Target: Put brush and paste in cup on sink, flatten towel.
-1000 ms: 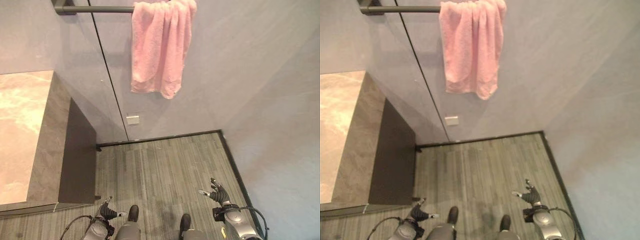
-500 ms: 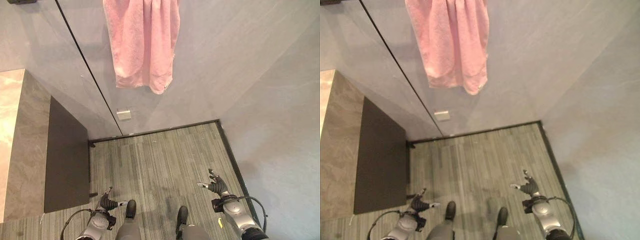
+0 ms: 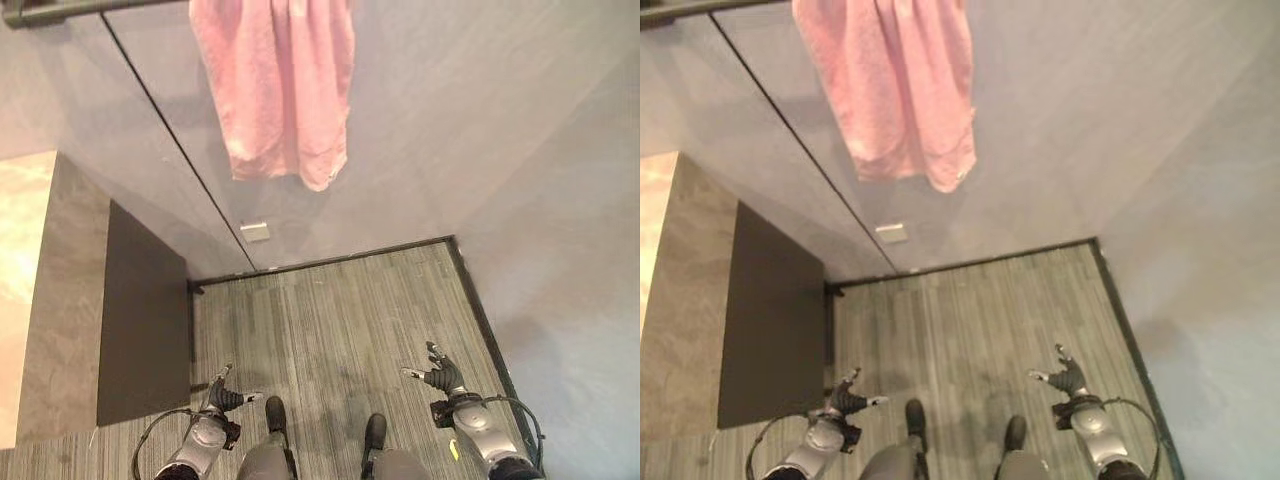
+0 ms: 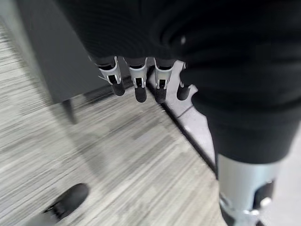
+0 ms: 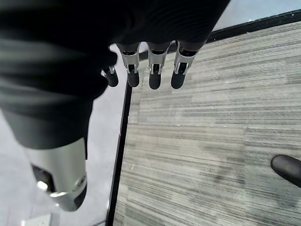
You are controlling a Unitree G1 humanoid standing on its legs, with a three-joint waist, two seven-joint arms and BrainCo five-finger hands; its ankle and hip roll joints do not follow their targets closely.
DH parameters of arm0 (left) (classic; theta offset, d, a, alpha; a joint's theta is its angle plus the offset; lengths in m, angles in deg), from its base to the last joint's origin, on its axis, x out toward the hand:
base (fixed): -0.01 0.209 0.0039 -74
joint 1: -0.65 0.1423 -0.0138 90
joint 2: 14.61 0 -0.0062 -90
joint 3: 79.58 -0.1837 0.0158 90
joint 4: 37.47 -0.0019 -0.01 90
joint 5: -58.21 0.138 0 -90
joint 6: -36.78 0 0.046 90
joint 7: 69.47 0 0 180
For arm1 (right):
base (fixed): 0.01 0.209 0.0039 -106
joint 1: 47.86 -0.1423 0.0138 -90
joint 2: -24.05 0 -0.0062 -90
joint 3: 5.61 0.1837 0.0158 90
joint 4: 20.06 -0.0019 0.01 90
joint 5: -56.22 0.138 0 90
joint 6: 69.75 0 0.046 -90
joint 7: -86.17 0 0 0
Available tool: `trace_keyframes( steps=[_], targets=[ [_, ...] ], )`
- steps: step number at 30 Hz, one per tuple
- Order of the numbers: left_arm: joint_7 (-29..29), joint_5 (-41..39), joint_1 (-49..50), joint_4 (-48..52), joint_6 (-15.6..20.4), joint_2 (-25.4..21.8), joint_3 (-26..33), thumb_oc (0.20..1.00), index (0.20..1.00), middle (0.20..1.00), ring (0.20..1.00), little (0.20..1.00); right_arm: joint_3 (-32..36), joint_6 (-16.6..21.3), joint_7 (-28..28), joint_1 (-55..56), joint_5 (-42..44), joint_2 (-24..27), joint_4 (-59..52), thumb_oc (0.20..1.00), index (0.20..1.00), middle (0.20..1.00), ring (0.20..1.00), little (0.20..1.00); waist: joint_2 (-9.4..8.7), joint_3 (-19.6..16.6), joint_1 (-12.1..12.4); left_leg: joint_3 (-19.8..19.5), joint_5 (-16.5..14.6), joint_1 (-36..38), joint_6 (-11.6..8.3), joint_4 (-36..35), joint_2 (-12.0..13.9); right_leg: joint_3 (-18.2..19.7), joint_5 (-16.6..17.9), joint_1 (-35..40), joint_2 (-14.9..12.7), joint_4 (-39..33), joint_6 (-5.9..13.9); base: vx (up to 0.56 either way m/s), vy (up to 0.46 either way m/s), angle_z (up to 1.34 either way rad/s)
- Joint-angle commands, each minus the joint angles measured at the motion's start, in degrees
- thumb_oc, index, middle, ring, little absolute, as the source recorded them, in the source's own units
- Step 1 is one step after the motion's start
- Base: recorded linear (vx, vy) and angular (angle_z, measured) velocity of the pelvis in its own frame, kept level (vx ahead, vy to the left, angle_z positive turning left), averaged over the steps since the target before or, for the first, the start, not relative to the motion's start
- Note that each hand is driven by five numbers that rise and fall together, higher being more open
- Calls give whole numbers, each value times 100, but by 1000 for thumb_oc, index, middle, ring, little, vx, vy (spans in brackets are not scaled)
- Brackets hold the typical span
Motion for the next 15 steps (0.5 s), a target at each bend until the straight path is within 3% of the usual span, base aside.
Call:
trace_keyframes(
  steps=[1,2,4,6,8,10,12,15],
  targets=[
    [-23,-36,-108,-331,27,-109,78,1000,1000,1000,1000,1000,40,102,-10,-92,17,-75,-127,1000,1000,1000,1000,1000,-204,-175,-45,173,-276,-278,127,611,-101,572,-77,-407,-209,1409,330,55,137,-16],
    [-23,-37,-108,-330,26,-110,78,1000,1000,1000,1000,1000,39,101,-10,-92,17,-76,-128,1000,1000,1000,1000,1000,-210,-180,-33,186,-280,-281,131,615,-104,589,-87,-428,-217,1434,333,31,146,-21],
    [-14,-15,-102,-305,5,-155,85,1000,1000,1000,1000,1000,46,91,-44,-157,37,-151,-105,1000,1000,1000,1000,1000,-221,-109,-47,231,-429,-124,293,665,-210,686,201,-735,-355,2205,478,61,216,-24],
    [-39,-53,-106,-398,-13,-168,130,1000,1000,1000,1000,1000,63,117,-45,-169,117,-249,-185,1000,1000,1000,1000,1000,-116,-23,-124,238,-495,165,443,551,-228,746,566,-1161,-340,3135,506,154,287,-17],
    [-22,-50,-73,-424,-10,-161,146,1000,1000,1000,1000,1000,79,119,-33,-143,152,-277,-184,1000,1000,1000,1000,1000,-93,-6,-142,217,-534,269,470,515,-255,770,589,-1279,-320,3246,502,157,153,-19],
    [-1,-84,-41,-519,-16,-160,193,1000,1000,1000,1000,1000,96,119,-30,-86,205,-304,-196,1000,1000,1000,1000,1000,-123,-71,-179,226,-551,514,437,301,-337,408,617,-1285,-489,2453,432,194,62,-1],
    [-2,-90,-23,-534,-18,-150,191,1000,1000,1000,1000,1000,106,112,-42,-58,198,-306,-165,1000,1000,1000,1000,1000,-137,-89,-191,187,-548,535,404,249,-336,350,678,-1236,-562,2093,444,124,-53,5],
    [33,-93,-57,-690,-8,-133,286,1000,1000,1000,1000,1000,96,102,-50,-19,241,-361,-73,1000,1000,1000,1000,1000,-220,-159,-313,-9,-563,757,244,-8,-272,868,1083,-1374,-549,581,579,310,-143,15]
  ],
)
